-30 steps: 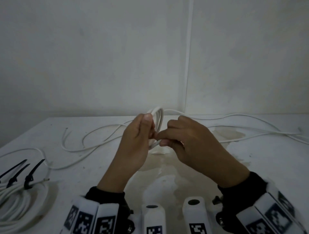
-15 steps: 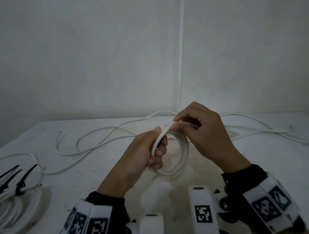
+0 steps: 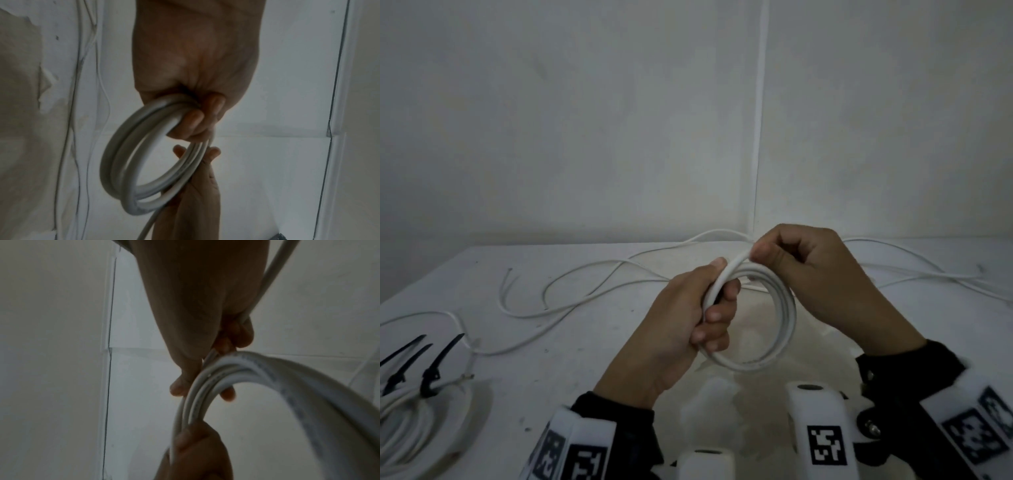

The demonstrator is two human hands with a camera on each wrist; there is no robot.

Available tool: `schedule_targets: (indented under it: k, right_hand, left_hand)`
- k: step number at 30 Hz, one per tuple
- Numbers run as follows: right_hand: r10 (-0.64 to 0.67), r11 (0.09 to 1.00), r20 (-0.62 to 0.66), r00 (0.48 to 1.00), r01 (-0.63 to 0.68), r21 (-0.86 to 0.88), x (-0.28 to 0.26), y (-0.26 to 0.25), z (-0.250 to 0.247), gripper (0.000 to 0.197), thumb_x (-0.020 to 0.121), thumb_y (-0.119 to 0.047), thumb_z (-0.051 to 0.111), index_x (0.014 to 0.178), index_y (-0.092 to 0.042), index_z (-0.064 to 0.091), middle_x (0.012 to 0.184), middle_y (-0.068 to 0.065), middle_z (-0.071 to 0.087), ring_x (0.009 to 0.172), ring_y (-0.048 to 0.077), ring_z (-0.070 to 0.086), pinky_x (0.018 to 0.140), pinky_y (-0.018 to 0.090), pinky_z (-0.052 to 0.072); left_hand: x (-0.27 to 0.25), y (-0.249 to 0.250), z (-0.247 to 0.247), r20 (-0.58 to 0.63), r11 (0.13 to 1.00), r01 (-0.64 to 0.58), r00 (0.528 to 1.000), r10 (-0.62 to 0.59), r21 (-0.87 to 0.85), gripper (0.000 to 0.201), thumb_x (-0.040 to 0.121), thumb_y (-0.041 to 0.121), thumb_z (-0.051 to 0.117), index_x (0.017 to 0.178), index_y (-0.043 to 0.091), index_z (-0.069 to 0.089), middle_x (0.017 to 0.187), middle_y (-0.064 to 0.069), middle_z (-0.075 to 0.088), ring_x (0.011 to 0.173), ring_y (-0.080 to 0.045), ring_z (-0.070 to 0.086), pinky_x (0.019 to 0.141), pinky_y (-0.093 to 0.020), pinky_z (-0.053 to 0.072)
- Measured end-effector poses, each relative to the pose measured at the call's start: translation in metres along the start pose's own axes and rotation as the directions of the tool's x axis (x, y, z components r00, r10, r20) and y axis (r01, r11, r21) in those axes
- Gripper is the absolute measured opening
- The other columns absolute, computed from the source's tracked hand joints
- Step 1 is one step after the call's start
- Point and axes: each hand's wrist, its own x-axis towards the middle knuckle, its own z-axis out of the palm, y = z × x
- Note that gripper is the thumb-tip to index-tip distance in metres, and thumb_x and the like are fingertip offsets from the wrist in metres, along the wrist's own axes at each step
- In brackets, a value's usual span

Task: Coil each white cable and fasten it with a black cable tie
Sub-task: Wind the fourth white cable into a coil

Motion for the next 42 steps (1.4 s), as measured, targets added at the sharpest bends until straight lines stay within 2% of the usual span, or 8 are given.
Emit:
schedule_targets:
  k: [5,10,15,18,25,28,34,42]
  right_hand:
    - [0.147,0.954,0.264,0.953,-0.207,0.218,-0.005,-0.009,-0.003,0.028,0.081,-0.037,0.047,0.082,-0.018,0.067,0.061,-0.003,0.065,0.039,0.002,0.033,0.041,0.013,0.03]
    - [0.172,0.951,0.226,0.959,-0.222,0.216,-0.003,-0.004,0.003,0.02,0.095,-0.011,0.044,0.098,-0.013,0.064,0.057,-0.005,0.051,0.038,0.001,0.03,0.039,0.012,0.027]
    - [0.211,0.956,0.249,0.945,-0.252,0.148,-0.004,-0.008,0.003,0.024,0.095,-0.02,0.041,0.098,-0.014,0.064,0.061,0.004,0.047,0.039,-0.001,0.04,0.043,0.007,0.032]
    - [0.22,0.962,0.216,0.951,-0.248,0.111,-0.004,-0.009,0.007,0.025,0.096,-0.023,0.04,0.097,-0.016,0.064,0.06,0.003,0.048,0.037,-0.002,0.04,0.042,0.005,0.03]
    - [0.23,0.941,0.219,0.948,-0.275,0.198,-0.004,-0.015,0.005,0.041,0.092,-0.04,0.036,0.065,-0.028,0.064,0.061,0.001,0.061,0.043,0.007,0.031,0.044,0.017,0.027]
    - [0.232,0.914,0.258,0.938,-0.301,0.272,-0.005,-0.015,0.001,0.04,0.083,-0.047,0.034,0.078,-0.025,0.067,0.06,-0.001,0.062,0.041,0.009,0.026,0.042,0.017,0.024]
    - [0.168,0.97,0.007,0.986,-0.167,0.175,-0.002,-0.01,0.013,0.036,0.097,-0.03,0.032,0.081,-0.017,0.062,0.047,-0.009,0.047,0.038,0.001,0.037,0.043,0.009,0.03]
    - [0.045,0.994,-0.155,0.987,-0.059,-0.093,-0.002,-0.005,0.022,0.041,0.094,-0.039,0.03,0.082,-0.012,0.059,0.052,-0.006,0.044,0.048,0.007,0.042,0.047,0.017,0.032]
  left_hand:
    - [0.003,0.005,-0.009,-0.092,0.974,-0.102,0.992,0.085,-0.201,0.041,0.097,0.029,0.029,0.064,0.01,0.045,0.038,0.008,0.03,0.024,-0.001,0.022,0.031,-0.013,0.026]
    - [0.004,0.009,-0.016,-0.024,0.968,-0.091,0.996,0.088,-0.236,0.035,0.086,0.035,0.037,0.063,0.01,0.047,0.04,0.005,0.033,0.027,-0.004,0.027,0.037,-0.015,0.034]
    - [0.0,0.006,-0.014,-0.024,0.989,-0.111,0.993,0.114,0.101,0.025,0.082,0.031,0.059,0.061,0.019,0.059,0.044,0.007,0.031,0.033,-0.004,0.026,0.043,-0.018,0.04]
    - [0.001,0.004,-0.012,-0.093,0.977,-0.13,0.985,0.147,0.17,0.038,0.09,0.023,0.046,0.053,0.022,0.053,0.042,0.008,0.029,0.033,-0.005,0.023,0.042,-0.018,0.037]
    - [-0.001,0.005,-0.007,-0.129,0.979,-0.168,0.975,0.182,0.111,0.035,0.09,0.026,0.044,0.059,0.015,0.032,0.041,0.007,0.027,0.032,-0.005,0.022,0.037,-0.017,0.032]
    - [-0.001,0.006,-0.005,-0.13,0.981,-0.191,0.974,0.186,-0.032,0.031,0.078,0.033,0.048,0.059,0.016,0.03,0.039,0.008,0.025,0.029,-0.003,0.021,0.034,-0.016,0.031]
    - [0.005,0.002,-0.003,-0.149,0.963,-0.265,0.956,0.254,-0.055,0.031,0.08,0.039,0.043,0.062,0.015,0.037,0.043,0.008,0.031,0.033,-0.004,0.027,0.041,-0.017,0.039]
    - [0.007,-0.004,0.0,-0.237,0.955,-0.296,0.929,0.283,-0.022,0.034,0.091,0.036,0.035,0.075,0.01,0.048,0.05,0.005,0.043,0.04,-0.008,0.048,0.049,-0.021,0.05]
